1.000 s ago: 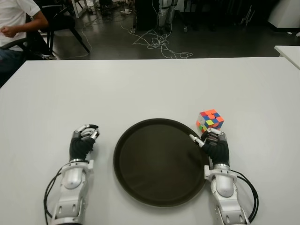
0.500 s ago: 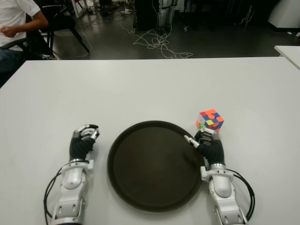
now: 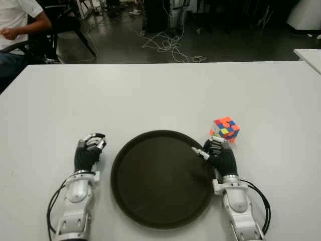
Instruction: Pick up the Rubik's Cube and put it in the plate
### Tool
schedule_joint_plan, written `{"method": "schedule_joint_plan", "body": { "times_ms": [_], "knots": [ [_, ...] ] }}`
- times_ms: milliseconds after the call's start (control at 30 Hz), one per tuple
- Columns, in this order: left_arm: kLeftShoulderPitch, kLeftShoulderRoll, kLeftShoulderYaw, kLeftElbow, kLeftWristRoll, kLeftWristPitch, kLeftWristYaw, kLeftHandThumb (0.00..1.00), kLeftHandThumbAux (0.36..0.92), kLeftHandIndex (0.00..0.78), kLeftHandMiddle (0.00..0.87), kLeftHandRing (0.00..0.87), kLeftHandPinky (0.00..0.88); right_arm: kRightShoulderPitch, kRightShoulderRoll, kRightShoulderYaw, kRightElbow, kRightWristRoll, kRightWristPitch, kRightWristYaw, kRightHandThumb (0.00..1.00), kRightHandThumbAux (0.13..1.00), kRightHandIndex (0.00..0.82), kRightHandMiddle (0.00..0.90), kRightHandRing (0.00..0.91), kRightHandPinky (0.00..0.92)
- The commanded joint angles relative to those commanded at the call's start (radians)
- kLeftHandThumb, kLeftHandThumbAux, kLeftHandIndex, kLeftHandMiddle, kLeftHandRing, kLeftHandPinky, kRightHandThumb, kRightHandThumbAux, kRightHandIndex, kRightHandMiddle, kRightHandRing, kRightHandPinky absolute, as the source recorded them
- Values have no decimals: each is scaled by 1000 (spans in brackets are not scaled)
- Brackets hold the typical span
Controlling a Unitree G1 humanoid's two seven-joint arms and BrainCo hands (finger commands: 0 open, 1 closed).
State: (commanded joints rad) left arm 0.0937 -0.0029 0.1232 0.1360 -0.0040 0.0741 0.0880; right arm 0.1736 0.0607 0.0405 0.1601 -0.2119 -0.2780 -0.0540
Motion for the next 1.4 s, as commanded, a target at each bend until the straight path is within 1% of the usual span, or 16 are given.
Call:
{"method": "schedule_joint_plan", "body": {
  "times_ms": [100, 400, 700, 933, 1200, 1400],
  "knots": [
    [-1, 2, -1, 4, 2, -4, -1, 710, 704, 444, 810, 816, 805, 2, 2, -3, -4, 3, 3, 15, 150, 786, 682, 829, 847, 840],
    [0, 5, -3, 2, 6, -2, -1, 709, 704, 444, 811, 819, 811, 0, 2, -9, -2, -13, 4, 16, 134, 785, 662, 818, 837, 821],
    [1, 10, -6, 1, 6, -2, -9, 709, 705, 444, 807, 815, 803, -2, 7, -15, 4, -6, 4, 17, 174, 790, 662, 822, 845, 837],
    [1, 10, -7, 2, 7, -4, -8, 709, 705, 444, 805, 814, 806, -1, 5, -14, 0, -16, 0, 10, 141, 793, 671, 830, 853, 844],
    [-1, 7, -4, 4, 4, -7, -6, 710, 704, 444, 818, 826, 824, 0, 3, -13, -2, -40, 1, -10, 155, 800, 664, 818, 839, 828],
    [1, 10, -7, 2, 5, -7, -11, 709, 704, 444, 814, 823, 812, -2, -3, -21, -1, -44, -1, -15, 158, 798, 652, 811, 831, 821]
  ]
}}
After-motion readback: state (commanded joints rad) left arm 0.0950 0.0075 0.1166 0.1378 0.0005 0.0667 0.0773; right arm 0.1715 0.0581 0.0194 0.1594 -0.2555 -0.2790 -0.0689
